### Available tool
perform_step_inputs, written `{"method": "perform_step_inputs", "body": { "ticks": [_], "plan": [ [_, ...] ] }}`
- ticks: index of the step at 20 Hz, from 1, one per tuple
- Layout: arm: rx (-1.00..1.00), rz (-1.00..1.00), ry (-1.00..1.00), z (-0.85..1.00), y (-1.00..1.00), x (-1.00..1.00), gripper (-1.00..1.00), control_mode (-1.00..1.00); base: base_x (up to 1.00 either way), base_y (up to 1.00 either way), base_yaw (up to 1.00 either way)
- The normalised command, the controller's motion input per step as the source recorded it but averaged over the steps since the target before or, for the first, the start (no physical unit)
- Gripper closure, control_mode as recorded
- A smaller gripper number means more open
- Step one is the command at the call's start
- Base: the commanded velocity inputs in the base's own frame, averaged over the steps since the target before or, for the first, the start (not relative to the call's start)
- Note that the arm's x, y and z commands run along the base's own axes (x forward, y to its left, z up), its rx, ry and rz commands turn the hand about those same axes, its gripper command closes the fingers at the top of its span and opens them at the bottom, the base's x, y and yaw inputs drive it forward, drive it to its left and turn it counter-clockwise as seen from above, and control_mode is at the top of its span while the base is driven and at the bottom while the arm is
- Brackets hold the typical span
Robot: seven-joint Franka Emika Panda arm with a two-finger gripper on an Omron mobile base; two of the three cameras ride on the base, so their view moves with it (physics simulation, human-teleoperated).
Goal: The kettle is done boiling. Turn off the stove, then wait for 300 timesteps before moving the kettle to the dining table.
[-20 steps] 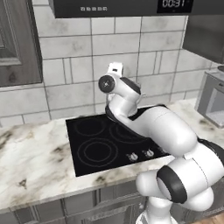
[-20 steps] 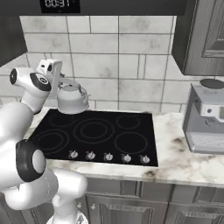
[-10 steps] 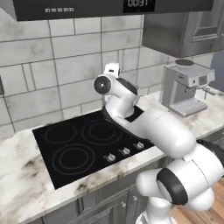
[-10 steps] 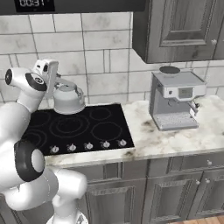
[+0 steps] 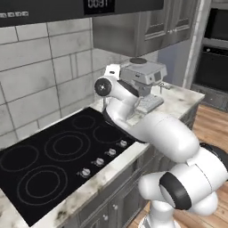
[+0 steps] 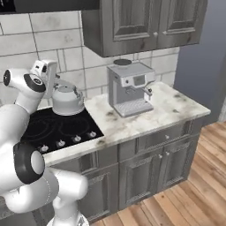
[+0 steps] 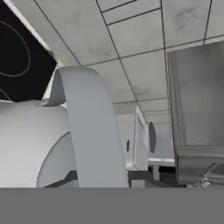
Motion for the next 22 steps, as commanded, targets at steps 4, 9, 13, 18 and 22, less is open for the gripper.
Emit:
{"method": "perform_step_inputs", "body": {
  "ticks": [4,9,13,18,22],
  "plan": [
    [0.0,0.0,0.0,0.0,0.0,0.0,1.0,1.0,-0.14,-0.08,-0.51],
    [0.0,0.0,0.0,0.0,0.0,0.0,1.0,1.0,-0.09,-0.06,-0.49],
    [0.0,0.0,0.0,0.0,0.0,0.0,1.0,1.0,-0.13,-0.05,-0.49],
    [0.0,0.0,0.0,0.0,0.0,0.0,1.0,1.0,-0.16,-0.18,-0.5],
    [0.0,0.0,0.0,0.0,0.0,0.0,1.0,1.0,-0.16,-0.21,-0.51]
  ]
}}
